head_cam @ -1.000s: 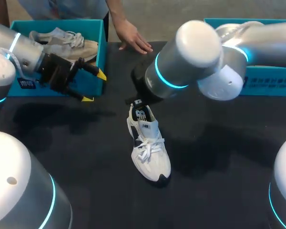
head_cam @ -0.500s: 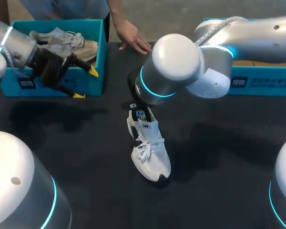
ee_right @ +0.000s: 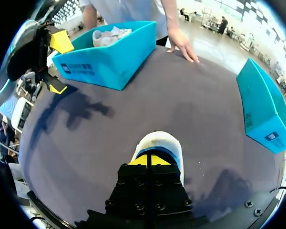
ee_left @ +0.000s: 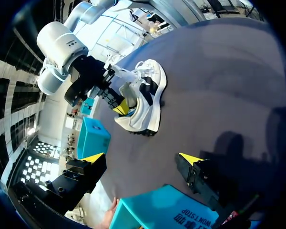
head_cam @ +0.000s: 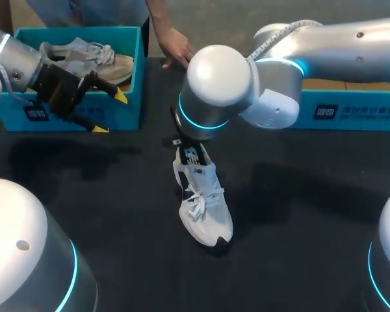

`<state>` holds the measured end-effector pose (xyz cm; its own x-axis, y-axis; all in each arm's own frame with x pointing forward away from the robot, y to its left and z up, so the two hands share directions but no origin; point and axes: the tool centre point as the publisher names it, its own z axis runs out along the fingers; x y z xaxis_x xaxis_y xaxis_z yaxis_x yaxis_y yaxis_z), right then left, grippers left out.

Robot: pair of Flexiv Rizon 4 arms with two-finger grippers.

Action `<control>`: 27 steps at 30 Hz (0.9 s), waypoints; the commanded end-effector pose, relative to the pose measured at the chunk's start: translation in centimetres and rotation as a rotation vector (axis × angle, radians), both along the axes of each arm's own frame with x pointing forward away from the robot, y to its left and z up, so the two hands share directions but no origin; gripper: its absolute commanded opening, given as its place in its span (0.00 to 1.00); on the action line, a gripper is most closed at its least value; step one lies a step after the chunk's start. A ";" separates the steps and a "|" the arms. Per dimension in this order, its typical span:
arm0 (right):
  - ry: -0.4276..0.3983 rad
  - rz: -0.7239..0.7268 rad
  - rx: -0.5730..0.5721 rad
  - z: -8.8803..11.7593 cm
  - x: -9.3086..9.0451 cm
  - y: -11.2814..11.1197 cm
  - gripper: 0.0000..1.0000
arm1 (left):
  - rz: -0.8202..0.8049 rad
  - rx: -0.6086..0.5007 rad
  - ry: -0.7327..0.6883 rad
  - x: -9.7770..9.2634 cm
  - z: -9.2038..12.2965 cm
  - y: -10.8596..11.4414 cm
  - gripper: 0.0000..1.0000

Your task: Take the shoe out of the shoebox, open the shoe tongue, remove and reinsert the insole, then place the shoe into the shoebox

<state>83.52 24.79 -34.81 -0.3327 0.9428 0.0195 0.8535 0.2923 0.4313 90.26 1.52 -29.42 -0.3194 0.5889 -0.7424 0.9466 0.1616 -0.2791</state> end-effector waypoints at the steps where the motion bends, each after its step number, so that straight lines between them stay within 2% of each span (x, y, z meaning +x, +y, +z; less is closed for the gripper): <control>1: 0.006 -0.004 0.000 -1.2 0.4 0.5 0.00 | 0.006 0.007 0.000 -0.2 0.3 0.2 1.00; 20: 0.015 -0.042 -0.026 -3.6 0.2 0.0 0.00 | 0.019 0.022 -0.004 -0.2 0.7 0.7 1.00; 23: 0.006 -0.035 0.026 -2.8 -0.3 -0.2 0.00 | 0.019 0.022 -0.004 -0.2 0.7 0.7 1.00; 27: 0.006 -0.035 0.026 -2.8 -0.3 -0.2 0.00 | 0.019 0.022 -0.004 -0.2 0.7 0.7 1.00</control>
<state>83.45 25.14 -37.65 -0.2962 0.9544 0.0363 0.8678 0.2531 0.4276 90.15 2.30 -28.81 -0.3287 0.5971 -0.7317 0.9440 0.1840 -0.2738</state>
